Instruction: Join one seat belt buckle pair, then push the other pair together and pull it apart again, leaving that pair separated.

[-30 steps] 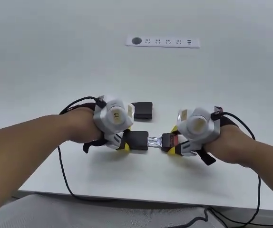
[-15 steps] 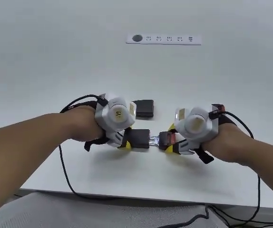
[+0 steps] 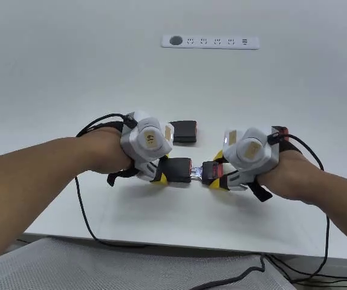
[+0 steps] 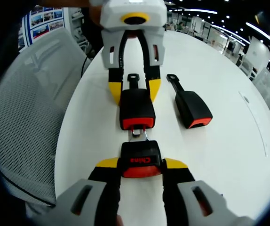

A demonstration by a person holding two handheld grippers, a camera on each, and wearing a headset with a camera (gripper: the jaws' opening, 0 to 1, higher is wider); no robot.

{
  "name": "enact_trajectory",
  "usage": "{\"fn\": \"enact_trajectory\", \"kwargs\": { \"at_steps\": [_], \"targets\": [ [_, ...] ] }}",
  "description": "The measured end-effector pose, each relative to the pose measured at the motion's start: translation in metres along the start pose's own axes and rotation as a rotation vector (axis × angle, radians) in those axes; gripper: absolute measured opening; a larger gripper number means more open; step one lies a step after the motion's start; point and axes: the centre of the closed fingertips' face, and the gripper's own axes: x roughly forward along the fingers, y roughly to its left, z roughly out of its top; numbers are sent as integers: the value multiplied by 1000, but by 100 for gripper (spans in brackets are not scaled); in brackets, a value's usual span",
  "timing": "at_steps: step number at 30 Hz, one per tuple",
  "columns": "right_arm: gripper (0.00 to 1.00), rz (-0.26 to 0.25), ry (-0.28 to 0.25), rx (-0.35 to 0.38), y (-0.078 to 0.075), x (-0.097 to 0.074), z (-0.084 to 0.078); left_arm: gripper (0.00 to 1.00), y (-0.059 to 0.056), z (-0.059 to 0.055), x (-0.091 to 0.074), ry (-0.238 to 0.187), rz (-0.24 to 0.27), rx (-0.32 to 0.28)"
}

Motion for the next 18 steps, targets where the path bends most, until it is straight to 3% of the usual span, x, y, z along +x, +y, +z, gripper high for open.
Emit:
{"fn": "enact_trajectory", "kwargs": {
  "at_steps": [18],
  "targets": [
    [33, 5, -22, 2, 2, 7, 10, 31, 0, 0, 0, 5, -4, 14]
  ]
}}
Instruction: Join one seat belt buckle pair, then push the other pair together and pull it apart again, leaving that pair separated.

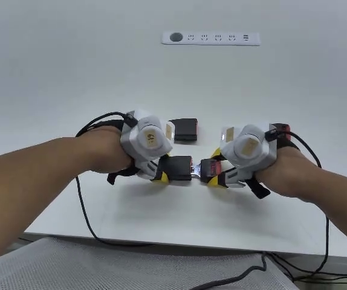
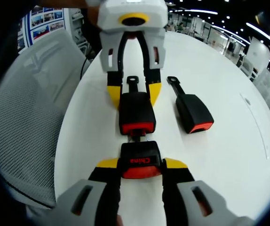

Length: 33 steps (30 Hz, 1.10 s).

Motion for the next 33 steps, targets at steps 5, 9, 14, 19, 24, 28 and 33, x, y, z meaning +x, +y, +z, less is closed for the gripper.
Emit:
{"fn": "enact_trajectory", "kwargs": {
  "at_steps": [5, 9, 14, 19, 24, 28, 33],
  "targets": [
    [33, -3, -3, -2, -1, 3, 6, 31, 0, 0, 0, 5, -2, 5],
    [33, -4, 0, -2, -1, 4, 6, 31, 0, -1, 0, 8, -6, 15],
    [33, -5, 3, 2, -1, 3, 5, 31, -1, -1, 0, 10, -5, 18],
    [33, 0, 2, -35, 0, -1, 2, 30, 0, -3, -1, -16, 2, -2],
    [33, -2, -2, -30, -1, -1, 1, 30, 0, -1, -1, 5, 0, -10],
    [33, 0, -16, -27, -1, -2, 0, 30, 0, -2, -1, -5, 0, -18],
    [34, 0, -20, -23, -1, -2, 1, 30, 0, -2, -1, -3, 2, -19]
  ]
}}
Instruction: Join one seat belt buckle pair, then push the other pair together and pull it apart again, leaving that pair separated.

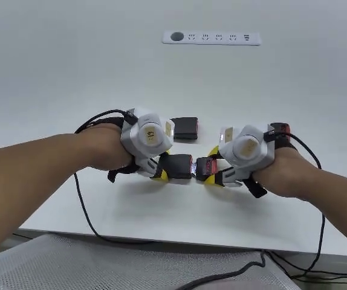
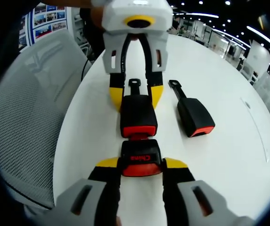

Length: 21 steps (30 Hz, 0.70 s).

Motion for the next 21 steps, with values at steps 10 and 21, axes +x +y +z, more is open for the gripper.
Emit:
{"fn": "enact_trajectory", "kwargs": {
  "at_steps": [10, 21],
  "targets": [
    [34, 2, 0, 11, 1, 1, 0, 30, 0, 1, 0, 3, 0, -2],
    [35, 3, 27, 11, 1, 2, 0, 32, 1, 0, 1, 26, -3, -8]
  ]
}}
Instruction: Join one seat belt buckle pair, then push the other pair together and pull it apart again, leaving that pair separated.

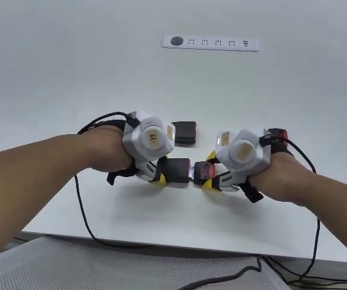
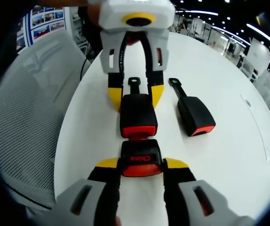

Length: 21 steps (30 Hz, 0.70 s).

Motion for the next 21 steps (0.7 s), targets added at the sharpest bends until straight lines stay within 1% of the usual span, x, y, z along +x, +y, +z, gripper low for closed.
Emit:
{"fn": "enact_trajectory", "kwargs": {
  "at_steps": [2, 7, 9, 11, 13, 17, 18, 21],
  "targets": [
    [36, -1, 3, 0, 0, 0, 0, 32, 0, 0, 0, 3, 2, 0],
    [37, -3, 7, -1, 0, 1, 0, 33, 0, 0, 0, -8, 10, -22],
    [39, 1, 1, 8, 1, 0, 1, 33, 0, 0, 0, -3, 14, -28],
    [39, 0, -3, 7, 1, -2, 3, 33, -1, -1, -1, 13, 16, -27],
    [39, 7, -6, 2, 2, -5, 7, 33, -2, -1, -3, 28, 19, -8],
    [38, 11, -18, -19, 3, -14, 16, 31, -1, 1, -13, 27, 24, -3],
    [38, 13, -22, -21, 2, -18, 19, 32, 0, 4, -19, 21, 28, -1],
    [37, 9, -26, -29, 0, -20, 21, 33, 4, 8, -23, 11, 35, 5]
  ]
}}
